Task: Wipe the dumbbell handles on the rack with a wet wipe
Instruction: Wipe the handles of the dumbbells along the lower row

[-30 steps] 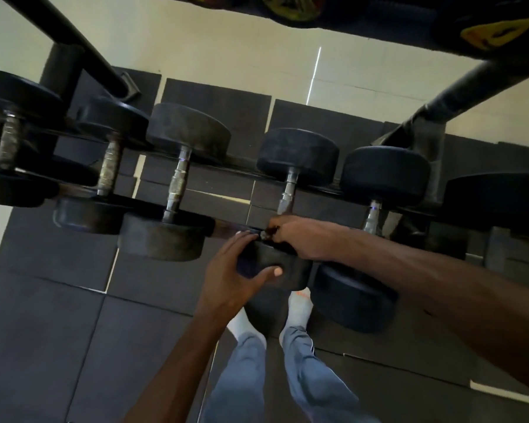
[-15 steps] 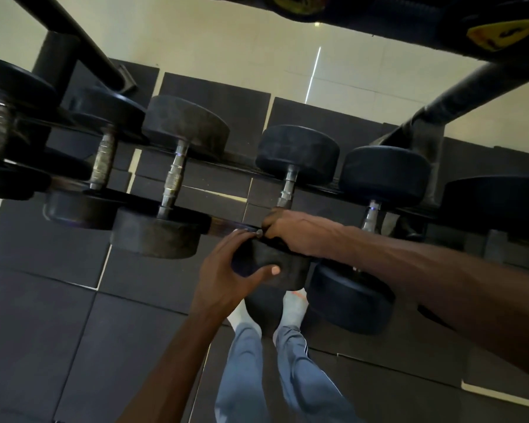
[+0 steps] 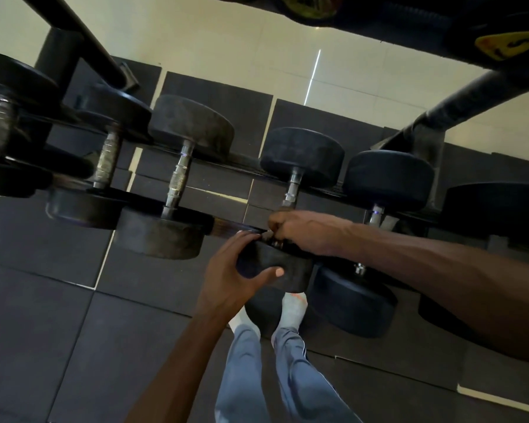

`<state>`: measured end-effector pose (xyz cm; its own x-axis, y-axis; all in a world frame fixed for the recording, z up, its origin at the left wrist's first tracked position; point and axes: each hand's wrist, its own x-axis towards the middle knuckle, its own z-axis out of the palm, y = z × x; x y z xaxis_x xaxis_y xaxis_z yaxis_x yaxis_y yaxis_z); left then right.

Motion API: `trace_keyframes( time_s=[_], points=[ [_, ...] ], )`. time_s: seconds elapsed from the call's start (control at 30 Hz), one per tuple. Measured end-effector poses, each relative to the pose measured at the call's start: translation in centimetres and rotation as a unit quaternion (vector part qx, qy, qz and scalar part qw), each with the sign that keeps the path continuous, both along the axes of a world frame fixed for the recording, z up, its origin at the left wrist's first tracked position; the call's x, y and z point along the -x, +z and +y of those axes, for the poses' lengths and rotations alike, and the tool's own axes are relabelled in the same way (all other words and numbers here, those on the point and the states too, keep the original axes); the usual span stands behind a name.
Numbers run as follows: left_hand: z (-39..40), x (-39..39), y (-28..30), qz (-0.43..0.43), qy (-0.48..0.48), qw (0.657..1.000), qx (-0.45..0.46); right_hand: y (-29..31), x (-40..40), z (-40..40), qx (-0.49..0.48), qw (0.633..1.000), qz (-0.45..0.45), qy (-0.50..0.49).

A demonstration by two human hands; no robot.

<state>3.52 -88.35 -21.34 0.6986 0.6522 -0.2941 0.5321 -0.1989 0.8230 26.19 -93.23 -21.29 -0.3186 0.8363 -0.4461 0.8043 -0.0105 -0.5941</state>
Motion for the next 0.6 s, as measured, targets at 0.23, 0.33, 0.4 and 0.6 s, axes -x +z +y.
trace_keyframes(
  time_s=[0.23,0.33,0.4,0.6],
  points=[
    [-0.1,-0.1,0.2,-0.007,0.016,1.0,-0.001,-1.4,-2.5,0.1,-0.082,0.983,-0.02,-0.164],
    [0.0,0.0,-0.1,-0.009,0.005,1.0,-0.008,-0.7,0.1,-1.0,-0.027,0.999,-0.021,-0.037],
    [0.0,0.1,-0.2,-0.004,0.003,1.0,-0.007,-0.5,0.4,-1.3,-0.046,0.999,-0.018,-0.011],
    [0.1,0.2,-0.5,0.008,-0.007,1.0,-0.007,-0.7,-0.8,-1.8,-0.038,0.999,0.0,0.031]
  ],
)
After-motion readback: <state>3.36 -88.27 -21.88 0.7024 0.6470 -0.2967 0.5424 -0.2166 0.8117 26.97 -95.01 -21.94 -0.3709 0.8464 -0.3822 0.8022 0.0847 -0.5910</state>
